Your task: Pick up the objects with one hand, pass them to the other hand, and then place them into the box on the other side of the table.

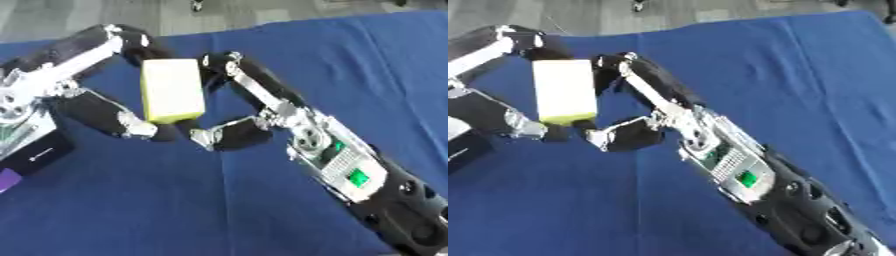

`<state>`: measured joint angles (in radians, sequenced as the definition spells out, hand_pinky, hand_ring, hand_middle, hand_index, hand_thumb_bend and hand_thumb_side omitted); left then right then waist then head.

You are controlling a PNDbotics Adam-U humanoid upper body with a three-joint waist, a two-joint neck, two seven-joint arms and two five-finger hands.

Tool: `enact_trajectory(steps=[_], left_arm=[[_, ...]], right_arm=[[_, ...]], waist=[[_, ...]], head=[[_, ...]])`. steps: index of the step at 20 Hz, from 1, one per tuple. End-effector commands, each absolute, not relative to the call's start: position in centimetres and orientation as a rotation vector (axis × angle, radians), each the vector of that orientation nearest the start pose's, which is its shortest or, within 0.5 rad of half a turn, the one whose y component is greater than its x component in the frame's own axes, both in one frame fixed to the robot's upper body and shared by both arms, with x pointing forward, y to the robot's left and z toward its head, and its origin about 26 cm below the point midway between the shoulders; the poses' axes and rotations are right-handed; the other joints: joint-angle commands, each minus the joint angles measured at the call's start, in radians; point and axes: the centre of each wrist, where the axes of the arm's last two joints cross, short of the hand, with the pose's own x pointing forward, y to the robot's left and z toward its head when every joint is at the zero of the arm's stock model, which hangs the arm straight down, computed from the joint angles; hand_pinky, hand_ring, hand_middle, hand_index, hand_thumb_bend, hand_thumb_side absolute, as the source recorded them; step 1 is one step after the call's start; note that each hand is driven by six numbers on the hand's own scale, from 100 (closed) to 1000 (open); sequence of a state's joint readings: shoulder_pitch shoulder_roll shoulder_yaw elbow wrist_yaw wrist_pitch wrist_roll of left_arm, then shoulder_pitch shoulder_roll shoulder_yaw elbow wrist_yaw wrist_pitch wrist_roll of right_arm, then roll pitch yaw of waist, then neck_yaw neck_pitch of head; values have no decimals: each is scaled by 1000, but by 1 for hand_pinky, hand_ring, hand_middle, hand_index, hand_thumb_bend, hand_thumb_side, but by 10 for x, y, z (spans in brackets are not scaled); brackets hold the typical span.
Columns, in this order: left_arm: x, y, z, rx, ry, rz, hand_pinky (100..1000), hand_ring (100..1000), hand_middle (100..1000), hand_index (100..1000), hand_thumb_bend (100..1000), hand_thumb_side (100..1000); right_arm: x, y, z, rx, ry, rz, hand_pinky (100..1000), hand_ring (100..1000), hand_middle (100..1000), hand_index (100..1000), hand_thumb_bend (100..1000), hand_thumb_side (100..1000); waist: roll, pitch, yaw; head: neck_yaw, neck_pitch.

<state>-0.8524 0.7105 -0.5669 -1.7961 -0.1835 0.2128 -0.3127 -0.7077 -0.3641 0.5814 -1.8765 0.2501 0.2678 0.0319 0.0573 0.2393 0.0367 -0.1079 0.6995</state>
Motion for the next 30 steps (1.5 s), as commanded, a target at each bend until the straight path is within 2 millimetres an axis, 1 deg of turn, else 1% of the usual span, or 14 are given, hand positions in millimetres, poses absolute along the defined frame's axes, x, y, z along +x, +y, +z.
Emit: enact_trajectory(steps=[1, 4, 5, 11, 13, 14, 17, 21, 27, 30], left_arm=[[341, 177, 279, 428, -1844, -1579, 754, 738, 703, 820, 792, 374], [342, 178, 278, 428, -1837, -1583, 754, 737, 702, 820, 768, 376], [342, 178, 278, 428, -1838, -1580, 753, 736, 700, 818, 747, 393], [342, 178, 278, 413, -1870, -1542, 746, 726, 685, 795, 730, 433], [341, 177, 278, 410, -1876, -1536, 746, 726, 685, 795, 730, 433], [340, 178, 279, 411, -1886, -1530, 740, 718, 677, 787, 741, 458], [337, 179, 281, 411, -1924, -1498, 738, 714, 672, 784, 782, 477], [333, 181, 281, 400, -1952, -1473, 735, 710, 667, 778, 785, 475], [330, 182, 282, 400, -1966, -1448, 720, 692, 636, 751, 723, 460], [330, 183, 281, 402, -1965, -1439, 715, 686, 627, 740, 707, 456]], right_arm=[[299, -100, 235, -133, -2168, 1137, 644, 690, 521, 563, 100, 161], [298, -100, 237, -112, -2169, 1127, 638, 687, 518, 556, 100, 165], [297, -100, 237, -104, -2171, 1126, 638, 687, 518, 557, 100, 160], [297, -101, 238, -97, -2175, 1135, 638, 688, 518, 566, 100, 154], [297, -101, 238, -98, -2176, 1136, 638, 688, 518, 566, 100, 154], [297, -101, 238, -101, -2175, 1138, 639, 690, 520, 577, 100, 151], [297, -101, 238, -113, -2165, 1147, 639, 692, 522, 581, 100, 153], [298, -102, 236, -126, -2155, 1150, 639, 692, 522, 581, 100, 154], [297, -102, 237, -121, -2158, 1148, 638, 692, 522, 581, 100, 157], [297, -102, 236, -121, -2156, 1147, 638, 693, 523, 582, 100, 156]], waist=[[1, 2, 1], [1, 2, 1], [1, 3, 1], [1, 5, 1], [1, 5, 2], [1, 5, 2], [1, 5, 4], [1, 6, 4], [1, 6, 3], [1, 6, 3]], head=[[1, -5], [0, -7], [0, -7], [-1, -6], [-1, -6], [-2, -7], [-3, -8], [-4, -7], [-4, -8], [-5, -9]])
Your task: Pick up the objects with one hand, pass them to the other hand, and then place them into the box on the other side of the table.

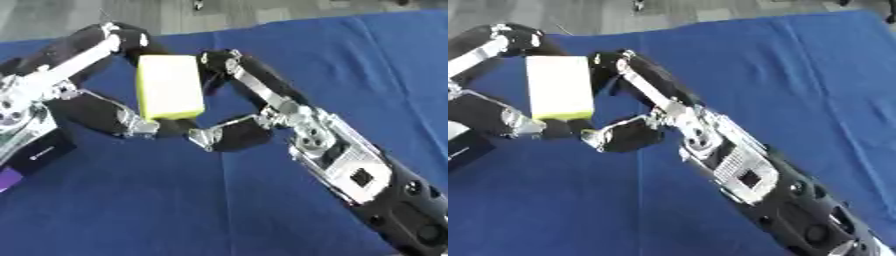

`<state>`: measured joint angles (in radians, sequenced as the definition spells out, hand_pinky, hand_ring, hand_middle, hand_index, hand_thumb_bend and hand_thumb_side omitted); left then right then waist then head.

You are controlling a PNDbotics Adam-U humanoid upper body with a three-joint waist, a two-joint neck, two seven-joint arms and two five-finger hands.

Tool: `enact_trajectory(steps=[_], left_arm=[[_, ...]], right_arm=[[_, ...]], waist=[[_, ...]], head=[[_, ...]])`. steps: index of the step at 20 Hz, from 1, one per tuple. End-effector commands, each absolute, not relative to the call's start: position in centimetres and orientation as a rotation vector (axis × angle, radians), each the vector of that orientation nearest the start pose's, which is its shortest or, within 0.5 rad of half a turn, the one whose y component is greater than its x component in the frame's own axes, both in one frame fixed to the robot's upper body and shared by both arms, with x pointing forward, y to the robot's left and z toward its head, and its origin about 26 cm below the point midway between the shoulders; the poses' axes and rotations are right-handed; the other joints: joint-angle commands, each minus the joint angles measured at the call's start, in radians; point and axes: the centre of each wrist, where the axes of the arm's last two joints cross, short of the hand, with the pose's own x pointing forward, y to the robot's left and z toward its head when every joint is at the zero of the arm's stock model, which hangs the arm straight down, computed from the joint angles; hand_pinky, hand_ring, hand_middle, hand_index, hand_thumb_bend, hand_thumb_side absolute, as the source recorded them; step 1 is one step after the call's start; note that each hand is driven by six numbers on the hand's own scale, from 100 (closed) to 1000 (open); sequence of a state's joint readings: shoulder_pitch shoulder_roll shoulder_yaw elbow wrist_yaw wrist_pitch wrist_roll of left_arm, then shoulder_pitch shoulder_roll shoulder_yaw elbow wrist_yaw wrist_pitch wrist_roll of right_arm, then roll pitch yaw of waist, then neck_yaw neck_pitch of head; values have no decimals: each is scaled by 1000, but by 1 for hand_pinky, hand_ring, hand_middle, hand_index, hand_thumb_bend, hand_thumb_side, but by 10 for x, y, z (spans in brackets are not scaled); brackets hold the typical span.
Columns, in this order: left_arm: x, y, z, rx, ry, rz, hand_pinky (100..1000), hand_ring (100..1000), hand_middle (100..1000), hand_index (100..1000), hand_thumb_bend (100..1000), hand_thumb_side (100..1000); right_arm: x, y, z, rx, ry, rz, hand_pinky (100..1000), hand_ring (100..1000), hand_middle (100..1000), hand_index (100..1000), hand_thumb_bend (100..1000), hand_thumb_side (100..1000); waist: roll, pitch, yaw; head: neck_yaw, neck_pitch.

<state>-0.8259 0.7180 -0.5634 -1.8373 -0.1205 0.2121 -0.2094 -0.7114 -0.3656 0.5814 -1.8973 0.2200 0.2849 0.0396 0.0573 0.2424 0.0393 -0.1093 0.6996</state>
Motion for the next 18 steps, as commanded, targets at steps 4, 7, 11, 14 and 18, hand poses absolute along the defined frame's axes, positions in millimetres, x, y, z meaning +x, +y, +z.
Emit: enact_trajectory(steps=[4, 7, 11, 14, 18], left_arm=[[329, 183, 280, 402, -1963, -1431, 710, 680, 622, 733, 680, 442], [329, 183, 280, 399, -1959, -1429, 708, 676, 617, 728, 655, 409], [329, 183, 279, 390, -1948, -1436, 706, 674, 615, 727, 634, 365], [328, 183, 280, 385, -1943, -1444, 704, 672, 613, 725, 612, 336], [328, 183, 280, 381, -1943, -1445, 699, 664, 604, 714, 578, 327]], right_arm=[[297, -102, 236, -119, -2153, 1147, 638, 693, 523, 582, 100, 160], [297, -102, 236, -117, -2153, 1143, 638, 693, 523, 581, 100, 155], [296, -102, 236, -113, -2156, 1137, 636, 695, 523, 580, 100, 163], [296, -102, 237, -110, -2158, 1133, 637, 695, 523, 580, 100, 165], [296, -102, 236, -108, -2157, 1134, 637, 696, 523, 580, 100, 166]], waist=[[1, 3, 1], [0, 3, 0], [-1, 4, 0], [-1, 4, 0], [-1, 4, 0]], head=[[-3, -10], [-2, -10], [0, -10], [0, -10], [0, -11]])
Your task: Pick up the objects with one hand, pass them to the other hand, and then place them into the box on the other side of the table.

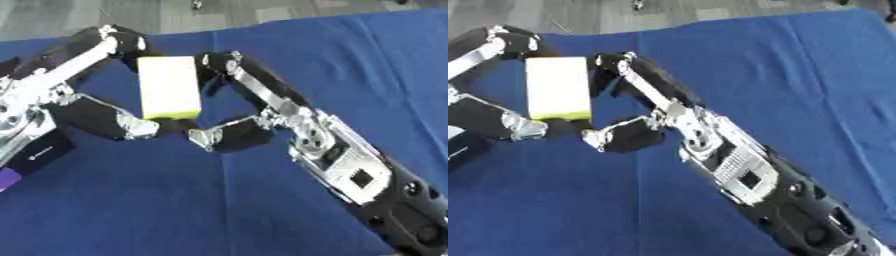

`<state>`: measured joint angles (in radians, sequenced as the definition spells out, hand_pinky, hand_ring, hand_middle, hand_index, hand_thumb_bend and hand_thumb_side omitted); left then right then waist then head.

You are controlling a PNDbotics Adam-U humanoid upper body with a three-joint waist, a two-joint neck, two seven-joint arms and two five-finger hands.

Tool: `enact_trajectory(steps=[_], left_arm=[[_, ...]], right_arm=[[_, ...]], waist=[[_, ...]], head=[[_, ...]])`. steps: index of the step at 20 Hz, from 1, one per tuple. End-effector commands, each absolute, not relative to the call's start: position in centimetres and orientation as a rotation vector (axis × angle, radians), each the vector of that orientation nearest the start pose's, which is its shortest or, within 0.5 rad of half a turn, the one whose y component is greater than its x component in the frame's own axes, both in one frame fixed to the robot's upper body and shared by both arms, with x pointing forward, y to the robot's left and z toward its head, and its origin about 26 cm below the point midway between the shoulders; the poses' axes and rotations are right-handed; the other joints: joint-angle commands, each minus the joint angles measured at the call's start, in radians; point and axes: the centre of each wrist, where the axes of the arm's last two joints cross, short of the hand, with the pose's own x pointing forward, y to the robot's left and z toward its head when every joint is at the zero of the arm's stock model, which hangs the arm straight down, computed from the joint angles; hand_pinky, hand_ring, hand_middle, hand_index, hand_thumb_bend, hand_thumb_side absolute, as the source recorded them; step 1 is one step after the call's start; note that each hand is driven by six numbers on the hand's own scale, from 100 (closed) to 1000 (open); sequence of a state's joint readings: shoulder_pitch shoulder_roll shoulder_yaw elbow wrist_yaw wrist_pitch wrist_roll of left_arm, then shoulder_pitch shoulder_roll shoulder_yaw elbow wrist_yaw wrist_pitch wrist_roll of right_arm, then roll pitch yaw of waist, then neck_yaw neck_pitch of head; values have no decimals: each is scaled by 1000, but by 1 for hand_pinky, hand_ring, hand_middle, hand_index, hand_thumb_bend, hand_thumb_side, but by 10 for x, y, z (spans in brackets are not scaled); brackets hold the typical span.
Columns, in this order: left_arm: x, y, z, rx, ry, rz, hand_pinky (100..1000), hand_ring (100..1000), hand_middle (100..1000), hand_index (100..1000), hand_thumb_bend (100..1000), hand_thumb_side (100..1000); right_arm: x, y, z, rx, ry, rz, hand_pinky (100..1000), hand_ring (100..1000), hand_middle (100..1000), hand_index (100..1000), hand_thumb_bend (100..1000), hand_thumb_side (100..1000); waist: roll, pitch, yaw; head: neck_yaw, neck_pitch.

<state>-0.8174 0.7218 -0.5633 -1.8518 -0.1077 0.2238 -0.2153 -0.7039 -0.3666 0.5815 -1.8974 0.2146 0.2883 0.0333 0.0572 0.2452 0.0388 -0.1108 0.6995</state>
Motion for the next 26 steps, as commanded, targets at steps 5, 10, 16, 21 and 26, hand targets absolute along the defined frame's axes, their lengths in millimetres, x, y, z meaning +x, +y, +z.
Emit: enact_trajectory(steps=[5, 10, 16, 21, 26], left_arm=[[327, 183, 280, 375, -1947, -1442, 688, 647, 583, 684, 532, 334], [326, 183, 280, 362, -1954, -1436, 682, 635, 572, 667, 444, 376], [326, 184, 281, 341, -1956, -1428, 676, 624, 555, 638, 373, 392], [325, 185, 282, 332, -1960, -1423, 671, 618, 543, 621, 356, 397], [325, 186, 282, 321, -1965, -1401, 666, 614, 537, 616, 350, 398]], right_arm=[[296, -103, 236, -106, -2156, 1137, 637, 698, 524, 582, 100, 168], [295, -103, 237, -106, -2159, 1142, 640, 701, 527, 585, 100, 170], [295, -104, 238, -108, -2162, 1146, 643, 705, 530, 589, 100, 182], [295, -105, 238, -112, -2161, 1143, 651, 711, 535, 594, 100, 204], [295, -106, 238, -113, -2155, 1139, 659, 718, 542, 601, 100, 230]], waist=[[-1, 1, 1], [-2, 1, 1], [-2, 1, 1], [-2, 2, 1], [-3, 2, 1]], head=[[2, -11], [2, -11], [2, -11], [2, -11], [3, -11]])
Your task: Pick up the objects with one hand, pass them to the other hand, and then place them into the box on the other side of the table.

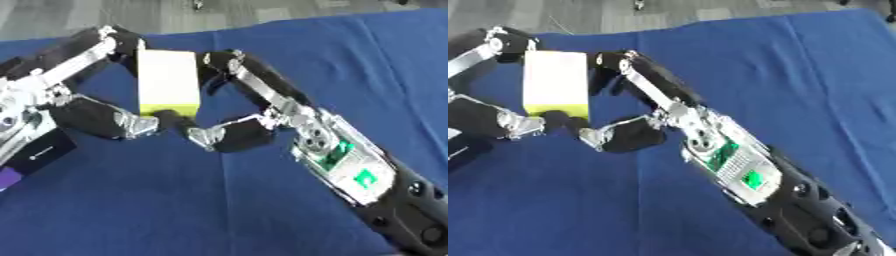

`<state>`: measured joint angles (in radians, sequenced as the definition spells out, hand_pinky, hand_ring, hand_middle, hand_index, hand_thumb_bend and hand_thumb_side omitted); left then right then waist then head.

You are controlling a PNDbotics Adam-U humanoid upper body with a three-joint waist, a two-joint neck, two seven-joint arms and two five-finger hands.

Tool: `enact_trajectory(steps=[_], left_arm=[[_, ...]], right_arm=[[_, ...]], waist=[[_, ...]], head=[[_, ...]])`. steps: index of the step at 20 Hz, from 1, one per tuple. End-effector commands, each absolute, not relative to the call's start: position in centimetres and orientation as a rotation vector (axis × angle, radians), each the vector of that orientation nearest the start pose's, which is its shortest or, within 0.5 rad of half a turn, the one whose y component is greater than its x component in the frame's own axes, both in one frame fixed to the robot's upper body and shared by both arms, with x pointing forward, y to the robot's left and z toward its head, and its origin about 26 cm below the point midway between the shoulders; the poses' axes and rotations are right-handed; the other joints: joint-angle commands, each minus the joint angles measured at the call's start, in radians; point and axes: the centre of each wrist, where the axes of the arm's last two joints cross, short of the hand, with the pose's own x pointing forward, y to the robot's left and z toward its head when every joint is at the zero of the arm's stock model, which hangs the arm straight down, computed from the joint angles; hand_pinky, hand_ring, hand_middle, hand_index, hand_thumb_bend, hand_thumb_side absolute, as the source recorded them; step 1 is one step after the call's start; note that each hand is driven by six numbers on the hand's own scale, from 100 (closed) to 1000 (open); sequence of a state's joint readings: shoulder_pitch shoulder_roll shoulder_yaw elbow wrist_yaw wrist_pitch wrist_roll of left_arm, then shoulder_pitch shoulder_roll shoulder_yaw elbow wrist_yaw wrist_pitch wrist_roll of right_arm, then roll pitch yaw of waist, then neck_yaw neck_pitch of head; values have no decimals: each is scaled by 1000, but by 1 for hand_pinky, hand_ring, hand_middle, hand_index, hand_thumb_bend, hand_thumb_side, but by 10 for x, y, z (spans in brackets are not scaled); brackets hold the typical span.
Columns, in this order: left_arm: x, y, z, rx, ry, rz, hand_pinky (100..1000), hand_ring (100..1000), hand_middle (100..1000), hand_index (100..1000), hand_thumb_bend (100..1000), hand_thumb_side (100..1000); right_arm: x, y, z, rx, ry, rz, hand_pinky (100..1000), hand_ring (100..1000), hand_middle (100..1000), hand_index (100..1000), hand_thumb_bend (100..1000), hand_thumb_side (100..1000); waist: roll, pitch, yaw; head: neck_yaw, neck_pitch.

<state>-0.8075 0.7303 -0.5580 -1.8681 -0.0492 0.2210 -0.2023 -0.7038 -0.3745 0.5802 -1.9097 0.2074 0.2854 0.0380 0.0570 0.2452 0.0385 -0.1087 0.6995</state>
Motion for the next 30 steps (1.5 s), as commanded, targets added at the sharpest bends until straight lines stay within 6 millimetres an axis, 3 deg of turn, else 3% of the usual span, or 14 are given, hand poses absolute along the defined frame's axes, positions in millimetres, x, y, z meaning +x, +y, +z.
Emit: enact_trajectory(steps=[1, 9, 15, 22, 30], left_arm=[[324, 186, 282, 321, -1968, -1398, 666, 614, 535, 614, 348, 399], [321, 190, 283, 333, -1989, -1370, 661, 609, 534, 616, 357, 383], [319, 195, 284, 331, -2001, -1351, 665, 615, 554, 642, 374, 421], [315, 201, 284, 323, -2018, -1349, 668, 620, 561, 651, 399, 416], [314, 208, 283, 292, -2009, -1359, 673, 627, 574, 664, 488, 329]], right_arm=[[295, -106, 238, -114, -2154, 1138, 661, 720, 544, 603, 100, 238], [297, -112, 236, -144, -2122, 1147, 711, 774, 594, 668, 100, 407], [299, -118, 235, -162, -2106, 1171, 729, 803, 626, 707, 123, 500], [300, -124, 236, -171, -2101, 1190, 738, 819, 652, 730, 135, 550], [302, -131, 237, -179, -2090, 1246, 752, 843, 694, 764, 154, 562]], waist=[[-3, 2, 1], [-4, 2, 1], [-4, 3, -1], [-6, 5, -1], [-8, 6, -2]], head=[[1, -11], [0, -12], [2, -14], [3, -13], [2, -13]])
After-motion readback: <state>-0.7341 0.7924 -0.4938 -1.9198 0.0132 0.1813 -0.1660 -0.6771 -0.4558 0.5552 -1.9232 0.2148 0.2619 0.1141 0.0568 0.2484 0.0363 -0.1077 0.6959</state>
